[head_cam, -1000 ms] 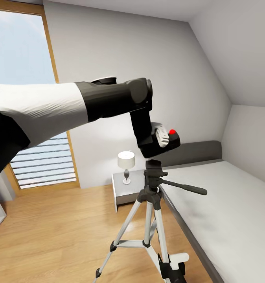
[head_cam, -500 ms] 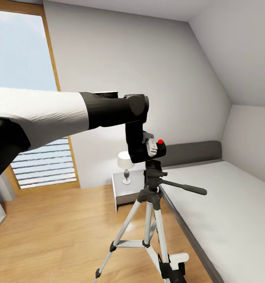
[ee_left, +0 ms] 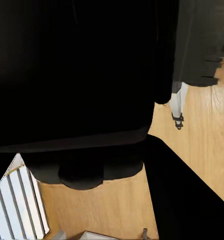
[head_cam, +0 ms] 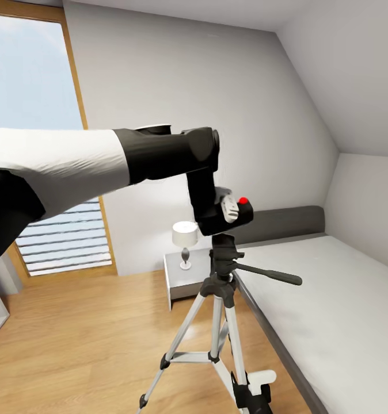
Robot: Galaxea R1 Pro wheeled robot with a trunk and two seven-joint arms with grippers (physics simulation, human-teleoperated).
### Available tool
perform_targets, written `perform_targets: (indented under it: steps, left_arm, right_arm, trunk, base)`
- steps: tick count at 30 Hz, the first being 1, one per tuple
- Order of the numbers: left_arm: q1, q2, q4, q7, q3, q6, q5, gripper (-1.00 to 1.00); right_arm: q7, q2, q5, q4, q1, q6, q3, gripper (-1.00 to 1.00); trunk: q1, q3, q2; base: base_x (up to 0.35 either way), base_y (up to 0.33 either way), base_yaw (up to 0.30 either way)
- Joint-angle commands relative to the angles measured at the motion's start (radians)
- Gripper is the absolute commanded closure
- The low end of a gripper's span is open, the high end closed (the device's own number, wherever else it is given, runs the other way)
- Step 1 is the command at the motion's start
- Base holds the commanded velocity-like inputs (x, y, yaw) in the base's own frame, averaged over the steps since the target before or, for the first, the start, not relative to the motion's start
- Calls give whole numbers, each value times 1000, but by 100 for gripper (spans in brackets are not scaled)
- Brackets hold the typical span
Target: Attach the digital camera to the camera tripod in the bedroom.
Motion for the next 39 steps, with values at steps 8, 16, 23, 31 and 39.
perform_targets:
  steps: [8,16,23,31,39]
  left_arm:
    - [-1,1,-16,-8,34,1,-4,100]
    - [-1,3,-27,-16,29,-9,-4,100]
    - [-3,13,-26,-120,30,-23,-16,100]
    - [-3,21,-28,-187,30,-66,-38,100]
    - [-3,33,-21,-193,30,-70,-51,100]
  right_arm:
    - [-6,0,2,24,0,4,-6,100]
    - [-6,0,2,24,0,4,-5,100]
    - [-6,0,2,24,0,4,-5,100]
    - [-6,0,2,24,0,4,-6,100]
    - [-6,0,2,24,0,4,-5,100]
  trunk:
    - [1,-1,0]
    - [1,-1,0]
    - [1,-1,0]
    - [1,-1,0]
    - [1,-1,0]
  base:
    - [0,0,0]
    - [0,0,0]
    - [0,0,0]
    - [0,0,0]
    - [0,0,0]
